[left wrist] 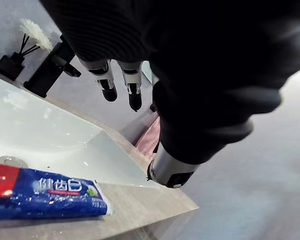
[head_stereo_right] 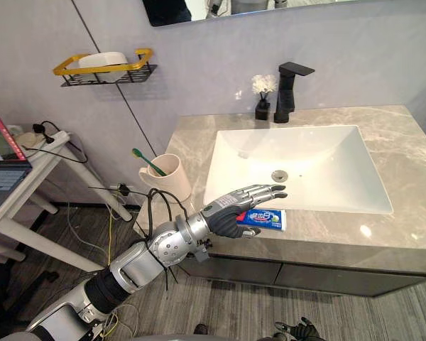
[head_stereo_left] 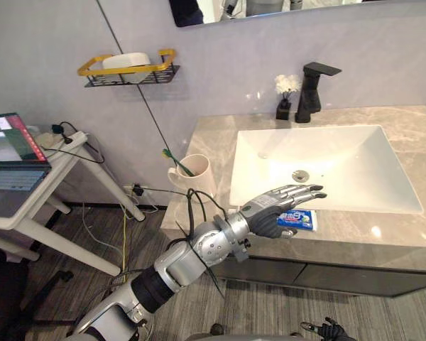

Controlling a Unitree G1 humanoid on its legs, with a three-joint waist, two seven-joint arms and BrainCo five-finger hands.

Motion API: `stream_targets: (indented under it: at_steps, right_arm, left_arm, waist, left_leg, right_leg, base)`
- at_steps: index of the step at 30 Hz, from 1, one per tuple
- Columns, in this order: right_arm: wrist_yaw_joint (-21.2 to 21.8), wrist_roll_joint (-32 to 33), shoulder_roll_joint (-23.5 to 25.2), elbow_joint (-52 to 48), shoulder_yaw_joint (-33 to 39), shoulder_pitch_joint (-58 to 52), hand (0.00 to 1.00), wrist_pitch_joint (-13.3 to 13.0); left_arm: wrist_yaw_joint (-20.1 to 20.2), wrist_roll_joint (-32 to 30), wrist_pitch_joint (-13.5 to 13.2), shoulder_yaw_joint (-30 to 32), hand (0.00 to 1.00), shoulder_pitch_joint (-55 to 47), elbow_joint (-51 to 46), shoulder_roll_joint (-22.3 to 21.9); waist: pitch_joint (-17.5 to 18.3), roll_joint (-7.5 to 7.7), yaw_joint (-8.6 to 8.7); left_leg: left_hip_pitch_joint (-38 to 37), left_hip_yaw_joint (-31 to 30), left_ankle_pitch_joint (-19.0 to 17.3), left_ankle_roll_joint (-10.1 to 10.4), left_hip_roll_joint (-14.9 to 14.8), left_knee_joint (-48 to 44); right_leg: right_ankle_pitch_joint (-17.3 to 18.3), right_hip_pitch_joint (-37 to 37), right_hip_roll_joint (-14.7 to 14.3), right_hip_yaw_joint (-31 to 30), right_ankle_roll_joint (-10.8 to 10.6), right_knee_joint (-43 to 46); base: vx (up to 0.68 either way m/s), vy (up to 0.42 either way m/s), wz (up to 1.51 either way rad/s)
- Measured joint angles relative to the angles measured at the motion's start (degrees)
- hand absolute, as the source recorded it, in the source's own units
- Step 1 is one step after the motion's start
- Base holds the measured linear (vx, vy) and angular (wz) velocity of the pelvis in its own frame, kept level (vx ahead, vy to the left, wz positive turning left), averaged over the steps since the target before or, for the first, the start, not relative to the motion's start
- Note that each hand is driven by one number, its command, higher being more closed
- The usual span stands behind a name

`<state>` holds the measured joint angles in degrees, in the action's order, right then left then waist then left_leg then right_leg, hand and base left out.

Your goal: Organize washtable

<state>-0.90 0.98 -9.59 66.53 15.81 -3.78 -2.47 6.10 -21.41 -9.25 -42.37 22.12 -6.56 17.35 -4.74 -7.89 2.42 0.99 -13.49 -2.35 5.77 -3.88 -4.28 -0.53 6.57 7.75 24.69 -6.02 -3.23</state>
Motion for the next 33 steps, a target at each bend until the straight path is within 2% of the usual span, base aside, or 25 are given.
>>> stream_targets:
  at_steps: [8, 11, 17, 20, 25, 33]
  right_arm:
    - [0.0, 0.7, -0.1, -2.4, -0.2, -0.7, 0.0, -0.5]
    - [0.0, 0.8, 0.2, -4.9, -1.1, -1.4, 0.0, -1.0]
    - [0.0, 0.8, 0.8, -7.4, -1.3, -3.1, 0.0, -1.2]
    - [0.0, 0.8, 1.3, -7.8, -1.3, -3.7, 0.0, -1.2]
    - [0.0, 0.8, 1.6, -9.5, -1.3, -4.9, 0.0, -1.1]
    - [0.0, 0.7, 1.5, -9.3, -1.2, -5.4, 0.0, -0.9]
  left_arm:
    - [-0.3, -5.7, 1.4, 6.4, 0.0, -1.7, 4.8, 1.8]
    - [-2.1, -8.4, 2.5, 10.8, 0.0, -3.9, 5.1, 2.3]
    - [-4.0, -8.5, 4.0, 18.2, 0.0, -9.6, 3.0, 2.2]
    - [-4.0, -8.4, 4.1, 18.6, 0.0, -10.8, 1.1, 2.2]
    - [-3.3, -5.5, 4.1, 20.1, 0.0, -14.4, -2.7, 2.7]
    - [-1.0, 2.3, 3.6, 20.2, 0.0, -14.3, -7.0, 8.0]
  waist:
    - [-1.6, -0.01, -0.03]
    - [-2.2, 0.04, -0.09]
    - [-2.2, -0.07, -0.52]
    - [-2.3, 0.12, -1.35]
    - [-2.3, 0.13, -1.93]
    - [-2.2, 0.17, -3.19]
  left_leg:
    - [-0.1, 1.2, -0.4, 0.3, -0.6, -0.2]
    - [-0.1, 1.3, -0.5, 0.5, -0.9, -0.2]
    - [-0.1, 1.3, -0.5, 0.5, -1.0, -0.2]
    - [-0.1, 1.3, -0.5, 0.5, -1.1, -0.2]
    - [-0.8, 2.0, -0.5, 0.4, -1.2, 0.0]
    - [-1.0, 2.3, -0.6, 0.2, -1.2, 0.1]
  right_leg:
    - [-0.4, -0.7, -0.7, -1.8, 0.7, -0.1]
    - [-0.3, -0.8, -0.9, -1.9, 1.0, -0.2]
    - [-0.2, -0.8, -1.0, -1.8, 0.9, -0.1]
    - [-0.2, -0.7, -1.0, -1.9, 0.9, -0.1]
    - [-0.2, -0.2, -1.0, -2.0, 0.8, 0.0]
    - [-0.4, 0.0, -0.9, -1.9, 0.5, 0.0]
  base:
    - [0.01, 0.004, -0.1]
    - [0.0, 0.004, -0.04]
    - [0.0, 0.0, 0.0]
    - [0.0, 0.0, 0.0]
    - [0.0, 0.0, 0.0]
    - [0.0, 0.002, 0.0]
